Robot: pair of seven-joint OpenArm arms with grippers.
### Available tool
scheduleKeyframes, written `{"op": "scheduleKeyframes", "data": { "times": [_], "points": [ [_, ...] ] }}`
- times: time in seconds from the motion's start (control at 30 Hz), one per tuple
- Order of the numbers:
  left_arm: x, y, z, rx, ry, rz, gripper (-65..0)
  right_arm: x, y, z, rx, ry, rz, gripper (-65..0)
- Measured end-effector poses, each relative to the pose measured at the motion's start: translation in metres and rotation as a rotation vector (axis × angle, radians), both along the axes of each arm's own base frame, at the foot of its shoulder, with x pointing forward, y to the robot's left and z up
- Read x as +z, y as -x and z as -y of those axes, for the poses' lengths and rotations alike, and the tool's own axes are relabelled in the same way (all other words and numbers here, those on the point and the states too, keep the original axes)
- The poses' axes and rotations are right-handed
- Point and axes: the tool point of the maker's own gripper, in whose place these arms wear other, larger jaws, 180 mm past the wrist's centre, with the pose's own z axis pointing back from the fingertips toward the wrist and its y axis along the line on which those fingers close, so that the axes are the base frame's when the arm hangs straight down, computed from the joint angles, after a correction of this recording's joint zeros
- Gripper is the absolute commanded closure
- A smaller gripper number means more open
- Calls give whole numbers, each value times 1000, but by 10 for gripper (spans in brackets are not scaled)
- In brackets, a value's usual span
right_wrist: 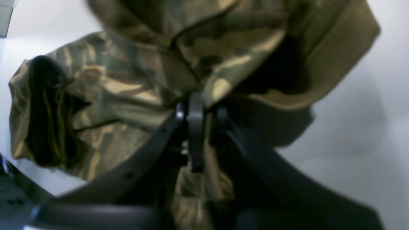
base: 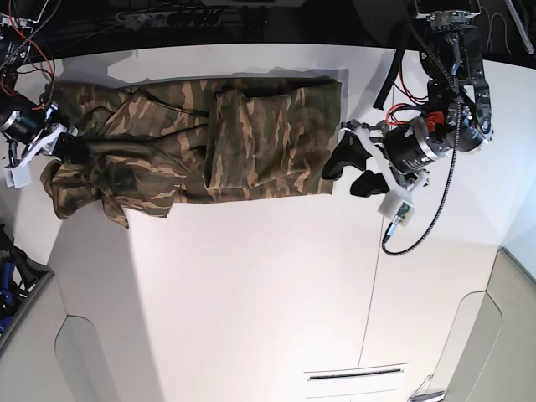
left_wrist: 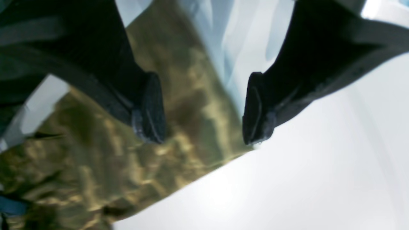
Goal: Fold the T-shirt properly
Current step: 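Carry the right gripper's end of the shirt over onto the folded stack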
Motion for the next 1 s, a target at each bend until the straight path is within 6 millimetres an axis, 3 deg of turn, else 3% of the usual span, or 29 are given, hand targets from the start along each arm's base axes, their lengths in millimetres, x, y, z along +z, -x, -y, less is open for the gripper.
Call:
{"op": "scheduleKeyframes", "data": {
  "times": [0.17,0.3,0.47,0.63,1.0],
  "points": [
    [-10,11,-26,36,-56,-50,-412,45,-14,-13,75,84,125,0],
    [-37,37,-34,41,-108,-141,-412,77,-21,-29,148,150,216,0],
    [-58,54,-38,57,-106,-208,-412,98,-17,-83,329,190,280,0],
    [-70,64,-34,77,-67,-250,-412,85,-2,-137,510,212,261,0],
    [-71,60,-31,94,-19,-237,-412,50,40,-242,784,210,256,0]
  ]
}}
